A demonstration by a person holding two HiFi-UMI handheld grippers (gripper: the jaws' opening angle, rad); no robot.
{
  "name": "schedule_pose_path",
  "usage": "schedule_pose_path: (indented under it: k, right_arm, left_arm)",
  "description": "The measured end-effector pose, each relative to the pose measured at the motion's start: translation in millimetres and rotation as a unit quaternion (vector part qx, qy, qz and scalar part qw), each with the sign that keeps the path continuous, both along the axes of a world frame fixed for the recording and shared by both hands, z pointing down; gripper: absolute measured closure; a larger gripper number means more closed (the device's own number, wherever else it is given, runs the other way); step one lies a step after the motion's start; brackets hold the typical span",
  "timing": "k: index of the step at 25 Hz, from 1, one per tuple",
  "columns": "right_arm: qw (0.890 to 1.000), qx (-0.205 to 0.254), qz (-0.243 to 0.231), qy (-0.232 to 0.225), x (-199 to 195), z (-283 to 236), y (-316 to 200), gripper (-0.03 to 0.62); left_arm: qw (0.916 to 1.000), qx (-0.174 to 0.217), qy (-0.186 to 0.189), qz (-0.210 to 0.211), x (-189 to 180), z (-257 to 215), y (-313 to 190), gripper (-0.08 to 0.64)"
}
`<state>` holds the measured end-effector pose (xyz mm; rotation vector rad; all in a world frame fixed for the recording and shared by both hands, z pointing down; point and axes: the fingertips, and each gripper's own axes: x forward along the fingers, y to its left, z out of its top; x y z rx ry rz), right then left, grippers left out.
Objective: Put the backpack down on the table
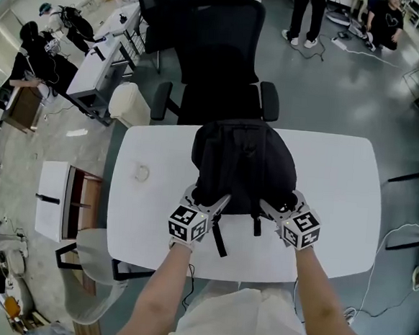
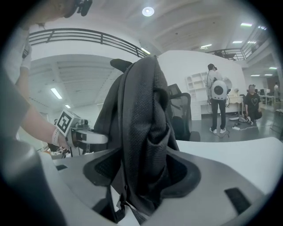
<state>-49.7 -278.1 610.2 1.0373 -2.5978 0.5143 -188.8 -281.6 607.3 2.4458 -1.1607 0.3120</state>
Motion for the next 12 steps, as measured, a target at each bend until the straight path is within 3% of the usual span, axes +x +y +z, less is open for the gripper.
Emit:
schedule_pose_path:
  k: [12]
  right_arm:
    - [0.998,-0.006,0.06,0.005,27.6,-5.0,17.3,0.301]
  left_arm:
    - [0.9997,-0.008,-0.017,-0.013,-21.0,-4.4,23.3,0.262]
